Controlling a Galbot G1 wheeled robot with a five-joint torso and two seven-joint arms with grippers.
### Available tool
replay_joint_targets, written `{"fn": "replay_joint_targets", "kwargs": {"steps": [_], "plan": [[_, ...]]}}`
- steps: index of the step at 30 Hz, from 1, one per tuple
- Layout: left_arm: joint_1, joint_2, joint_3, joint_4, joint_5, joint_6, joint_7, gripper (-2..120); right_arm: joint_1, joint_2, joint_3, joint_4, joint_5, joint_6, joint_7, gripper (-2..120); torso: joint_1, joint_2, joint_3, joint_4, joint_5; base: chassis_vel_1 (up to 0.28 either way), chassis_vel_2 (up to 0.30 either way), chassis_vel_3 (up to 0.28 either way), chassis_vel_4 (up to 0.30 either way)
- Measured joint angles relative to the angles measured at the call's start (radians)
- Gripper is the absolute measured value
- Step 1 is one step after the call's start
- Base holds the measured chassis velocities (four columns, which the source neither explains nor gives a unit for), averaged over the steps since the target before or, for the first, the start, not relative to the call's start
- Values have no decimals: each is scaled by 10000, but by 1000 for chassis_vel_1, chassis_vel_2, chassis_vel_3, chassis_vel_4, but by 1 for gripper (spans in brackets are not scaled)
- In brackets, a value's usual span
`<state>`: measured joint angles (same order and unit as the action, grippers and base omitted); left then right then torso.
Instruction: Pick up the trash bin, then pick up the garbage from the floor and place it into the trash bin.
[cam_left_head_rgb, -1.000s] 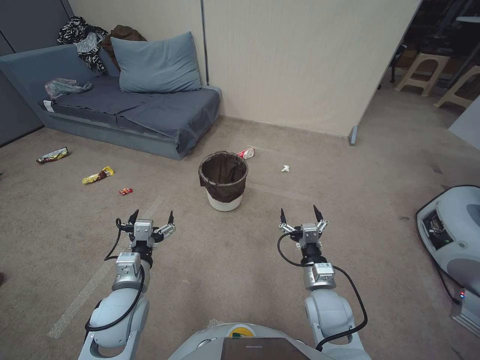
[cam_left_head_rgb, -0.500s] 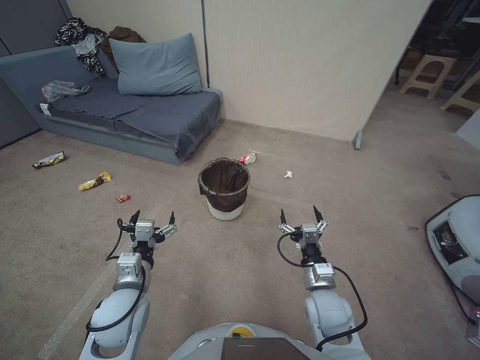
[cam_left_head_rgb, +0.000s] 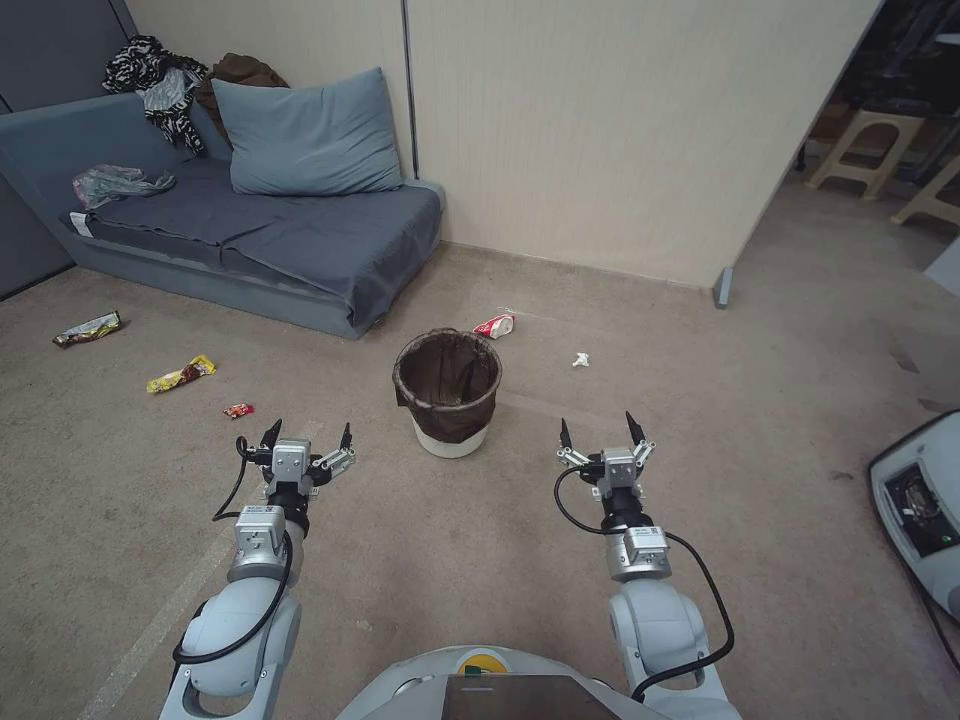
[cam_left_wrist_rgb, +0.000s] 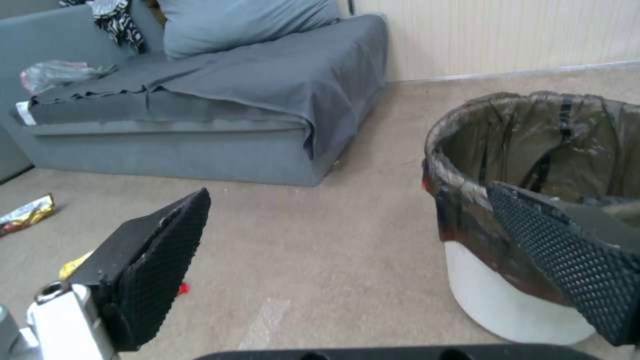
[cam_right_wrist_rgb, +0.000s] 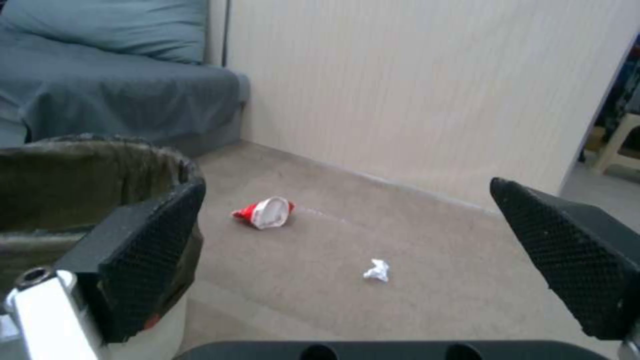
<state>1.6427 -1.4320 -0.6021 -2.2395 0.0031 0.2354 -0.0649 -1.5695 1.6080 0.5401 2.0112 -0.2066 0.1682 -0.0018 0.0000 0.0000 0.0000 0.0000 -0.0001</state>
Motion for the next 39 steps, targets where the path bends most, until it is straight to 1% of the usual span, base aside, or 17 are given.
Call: {"fn": "replay_joint_targets", "kwargs": {"steps": [8, 14, 18, 39], "plan": [[18, -35, 52, 0, 27, 0, 10, 100, -11, 0, 2, 25, 2, 10, -10, 100, 0, 0, 0, 1, 0, -80, 91, 80, -91], [24, -56, 127, -26, 60, -3, 16, 100, -23, 0, 12, 40, 5, 17, -23, 100, 0, 0, 0, -3, 1, -89, 66, 79, -84], [24, -56, 163, -29, 77, -4, 17, 100, -24, 0, 11, 51, 5, 20, -35, 100, 0, 0, 0, 2, 1, -72, 82, 86, -74], [26, -57, 248, -23, 137, -7, 85, 100, -36, 0, 21, -31, 3, 89, -29, 100, 0, 0, 0, -1, 0, -79, 80, 77, -82]]}}
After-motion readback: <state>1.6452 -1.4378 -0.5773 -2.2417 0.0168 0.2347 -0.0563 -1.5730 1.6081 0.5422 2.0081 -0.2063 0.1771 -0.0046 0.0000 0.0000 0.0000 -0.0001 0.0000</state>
